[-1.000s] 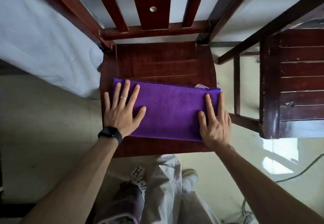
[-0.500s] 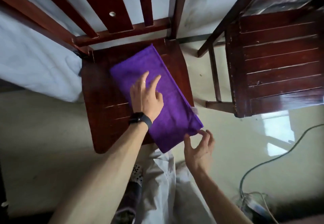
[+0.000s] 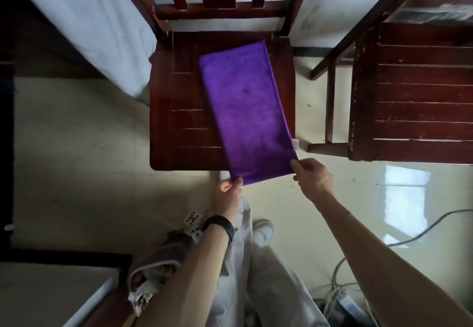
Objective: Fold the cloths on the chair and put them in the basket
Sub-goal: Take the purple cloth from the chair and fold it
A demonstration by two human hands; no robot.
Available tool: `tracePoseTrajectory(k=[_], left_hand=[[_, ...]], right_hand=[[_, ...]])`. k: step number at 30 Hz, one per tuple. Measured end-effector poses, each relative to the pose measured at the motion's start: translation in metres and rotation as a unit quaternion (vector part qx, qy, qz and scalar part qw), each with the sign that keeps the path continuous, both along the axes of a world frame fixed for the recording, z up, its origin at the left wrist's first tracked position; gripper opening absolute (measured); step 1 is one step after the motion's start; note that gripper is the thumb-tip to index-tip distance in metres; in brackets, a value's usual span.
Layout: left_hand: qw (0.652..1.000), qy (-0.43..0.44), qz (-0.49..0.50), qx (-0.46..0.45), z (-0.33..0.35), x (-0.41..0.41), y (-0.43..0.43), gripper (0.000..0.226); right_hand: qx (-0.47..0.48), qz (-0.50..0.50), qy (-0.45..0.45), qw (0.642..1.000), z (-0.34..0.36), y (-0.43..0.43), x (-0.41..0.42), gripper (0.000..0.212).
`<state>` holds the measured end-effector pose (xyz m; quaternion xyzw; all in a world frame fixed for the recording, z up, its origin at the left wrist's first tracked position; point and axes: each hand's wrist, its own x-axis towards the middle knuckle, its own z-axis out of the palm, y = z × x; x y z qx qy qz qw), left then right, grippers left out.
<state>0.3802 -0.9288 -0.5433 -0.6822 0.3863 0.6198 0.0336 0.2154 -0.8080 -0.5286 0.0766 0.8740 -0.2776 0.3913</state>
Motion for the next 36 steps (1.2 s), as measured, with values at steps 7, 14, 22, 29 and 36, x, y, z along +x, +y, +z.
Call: tracePoseTrajectory(k=[7,14,22,29,36], left_hand=[[0.993,0.02,0.099,0.067,0.068,0.052,-0.003,0.017],[0.994,0.068,-0.067,-0.051,0.139,0.087,-0.005,0.015],[0.931,0.073,-0.312,-0.174,0.127,0.041,-0.089,0.015],[0.907,0.055,-0.362,-0.207,0.065,-0.052,-0.161,0.027],[0.918,0.006,-0.332,-0.216,0.016,-0.094,-0.176,0.029]], right_hand=[[-0.069,-0.133,-0.097,0.984,0.049,0.03,0.08,0.023],[-0.144,-0.145,-0.095,0.974,0.115,0.05,0.121,0.01],[-0.118,0.027,0.031,0.992,0.124,0.015,0.047,0.02],[-0.087,0.029,0.067,0.994,0.069,-0.062,-0.034,0.018],[-0.035,-0.006,0.067,0.997,0.018,-0.1,-0.063,0.027]])
